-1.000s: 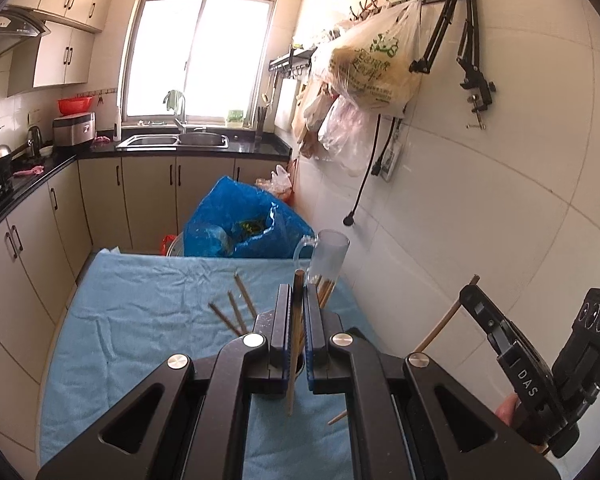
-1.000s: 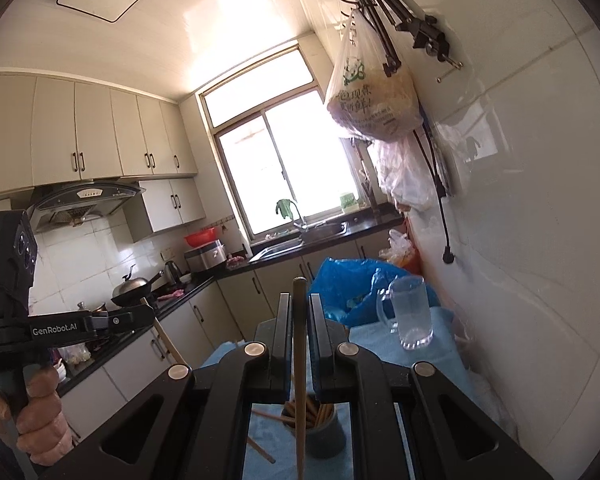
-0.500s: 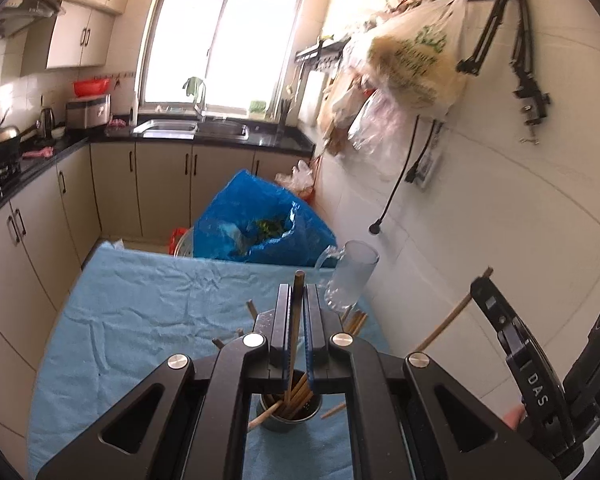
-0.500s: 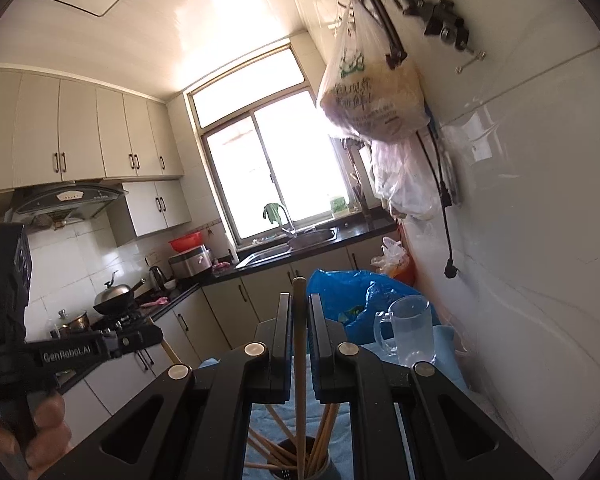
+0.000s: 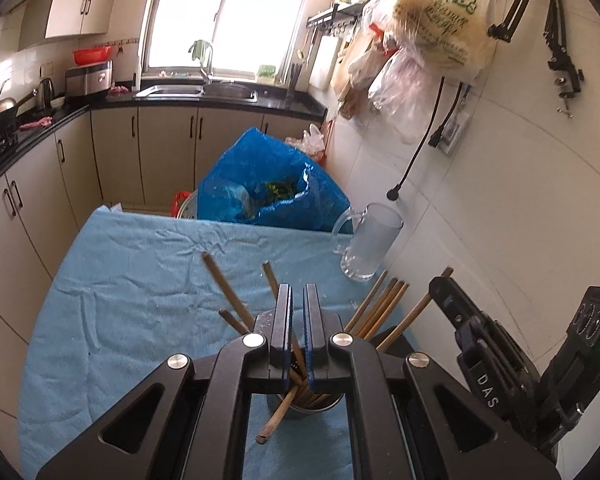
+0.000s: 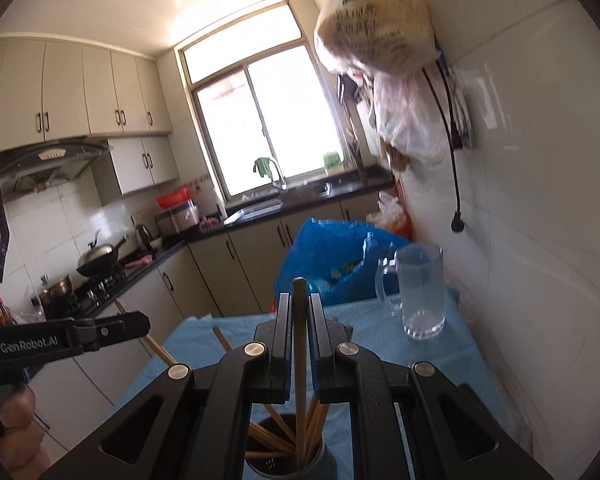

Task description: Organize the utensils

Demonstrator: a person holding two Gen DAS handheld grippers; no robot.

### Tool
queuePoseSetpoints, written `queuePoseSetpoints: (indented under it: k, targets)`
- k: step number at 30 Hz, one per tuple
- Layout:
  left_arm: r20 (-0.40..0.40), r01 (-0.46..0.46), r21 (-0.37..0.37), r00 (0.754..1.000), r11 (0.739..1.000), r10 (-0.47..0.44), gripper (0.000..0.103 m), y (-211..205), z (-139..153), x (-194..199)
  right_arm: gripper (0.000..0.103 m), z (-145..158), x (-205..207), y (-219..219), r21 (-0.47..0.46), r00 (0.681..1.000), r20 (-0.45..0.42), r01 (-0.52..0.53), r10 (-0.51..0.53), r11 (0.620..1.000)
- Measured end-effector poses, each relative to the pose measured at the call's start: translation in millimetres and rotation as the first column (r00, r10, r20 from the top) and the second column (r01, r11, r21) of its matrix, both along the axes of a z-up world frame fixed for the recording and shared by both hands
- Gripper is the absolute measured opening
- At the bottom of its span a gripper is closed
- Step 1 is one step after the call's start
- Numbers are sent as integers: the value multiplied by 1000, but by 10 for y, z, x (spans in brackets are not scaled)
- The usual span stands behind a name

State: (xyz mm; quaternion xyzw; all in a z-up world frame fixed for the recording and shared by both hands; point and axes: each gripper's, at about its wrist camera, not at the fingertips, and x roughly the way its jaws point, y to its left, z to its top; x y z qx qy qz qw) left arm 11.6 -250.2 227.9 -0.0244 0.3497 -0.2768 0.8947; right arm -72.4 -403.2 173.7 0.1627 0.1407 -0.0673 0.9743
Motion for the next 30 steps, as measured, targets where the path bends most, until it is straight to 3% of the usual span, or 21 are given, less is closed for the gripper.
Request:
queuePoseSetpoints:
  k: [4,6,8,17,20,25,28,30]
  targets:
    - [-15,-1,1,1000,1000,1,6,24,-14,-5,15,-56,23,-19,25,999,-31,-24,25,999]
    - [-19,-5,-15,1000,1000,5,9,68,22,-34,37,-30,-19,-28,29,999,-18,-27,28,999]
    - [-1,-14,-29,1000,999,14,17,131,90,-94,46,17,-95,-27,25,1000,6,-23,23,999]
    - [69,-36,-66,997,997,41,29,451,326,-439,47,145,-500,23,59,998,55,-20,17,998]
    - [58,-41,-83,997,996,46,33,639,298,-510,47,147,-688,66,74,997,71,-27,22,997]
    - [10,-70,-71,997,995,70,34,996,32,-527,48,55,-952,181,93,996,67,-59,53,994]
    - [-14,-71,-22,997,997,71,34,1169,-252,-504,48,-68,-1030,243,116,995,43,-93,88,989]
    - [-32,18,56,999,998,-16,35,1149,-487,-456,48,-164,-1087,295,125,994,28,-107,104,986]
